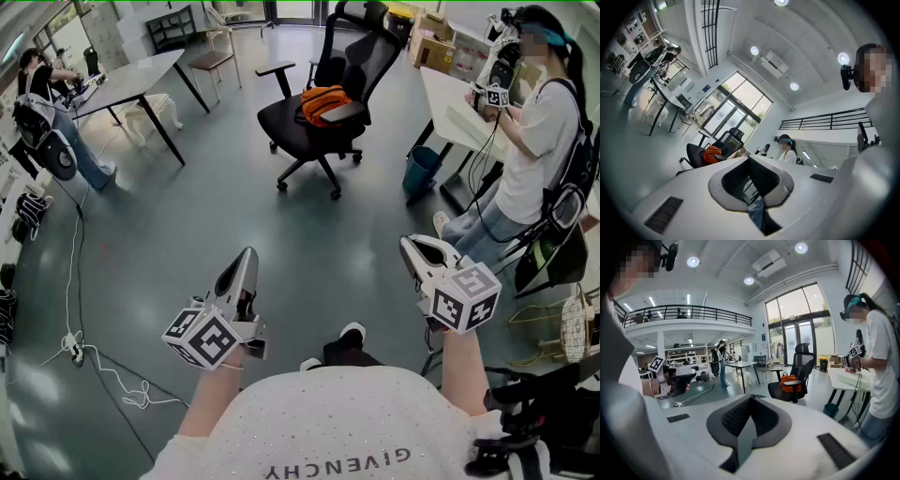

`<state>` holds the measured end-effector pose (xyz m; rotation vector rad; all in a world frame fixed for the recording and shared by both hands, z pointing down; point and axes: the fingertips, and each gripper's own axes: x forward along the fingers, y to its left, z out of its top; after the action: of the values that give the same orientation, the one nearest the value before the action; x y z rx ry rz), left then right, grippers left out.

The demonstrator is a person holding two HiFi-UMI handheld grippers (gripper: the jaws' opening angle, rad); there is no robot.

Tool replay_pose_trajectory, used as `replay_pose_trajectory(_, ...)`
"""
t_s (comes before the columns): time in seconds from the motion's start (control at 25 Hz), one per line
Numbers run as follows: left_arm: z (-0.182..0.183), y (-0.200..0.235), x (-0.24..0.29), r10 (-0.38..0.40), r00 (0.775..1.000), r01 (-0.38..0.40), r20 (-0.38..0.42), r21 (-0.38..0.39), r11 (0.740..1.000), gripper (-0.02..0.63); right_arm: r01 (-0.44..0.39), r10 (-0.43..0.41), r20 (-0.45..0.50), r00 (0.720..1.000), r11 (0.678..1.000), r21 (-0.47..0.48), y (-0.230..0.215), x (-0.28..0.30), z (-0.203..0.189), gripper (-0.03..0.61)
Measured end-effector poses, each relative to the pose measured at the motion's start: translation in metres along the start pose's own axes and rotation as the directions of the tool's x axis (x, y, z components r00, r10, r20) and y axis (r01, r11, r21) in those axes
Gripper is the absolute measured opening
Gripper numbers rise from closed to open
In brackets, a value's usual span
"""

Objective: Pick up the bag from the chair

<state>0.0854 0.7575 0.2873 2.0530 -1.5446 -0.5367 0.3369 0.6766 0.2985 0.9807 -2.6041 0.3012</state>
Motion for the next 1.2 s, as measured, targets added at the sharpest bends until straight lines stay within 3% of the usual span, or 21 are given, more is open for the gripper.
replay_pose_trajectory(0.32,0.007,0.014,-0.005,0.014,1.0,-0.013,0.015,-0.017,1.0,-0.002,0.001,-0.001,-0.014,1.0,1.0,-0.007,0.004,0.008,-0.001,-0.003)
replay_pose_trajectory(0.56,0.022,0.019,-0.01,0.039,0.999,-0.04,0.033,0.037,0.998,-0.002,0.01,-0.01,-0.004,1.0,1.0,-0.012,0.005,0.016,0.014,-0.003)
replay_pose_trajectory(0.8,0.032,0.04,0.005,0.083,0.996,-0.085,0.039,0.055,0.995,-0.002,0.041,-0.042,0.116,0.992,0.999,0.018,-0.015,0.037,0.036,-0.002)
replay_pose_trajectory(1.0,0.044,0.051,0.03,0.095,0.995,-0.098,0.035,0.095,0.991,-0.002,0.091,-0.086,0.213,0.973,0.996,-0.013,-0.042,0.056,0.061,-0.002)
replay_pose_trajectory(1.2,0.066,0.065,0.071,0.096,0.993,-0.102,0.062,0.096,0.99,-0.002,0.069,-0.056,0.229,0.972,0.996,-0.05,-0.068,0.099,0.091,-0.002)
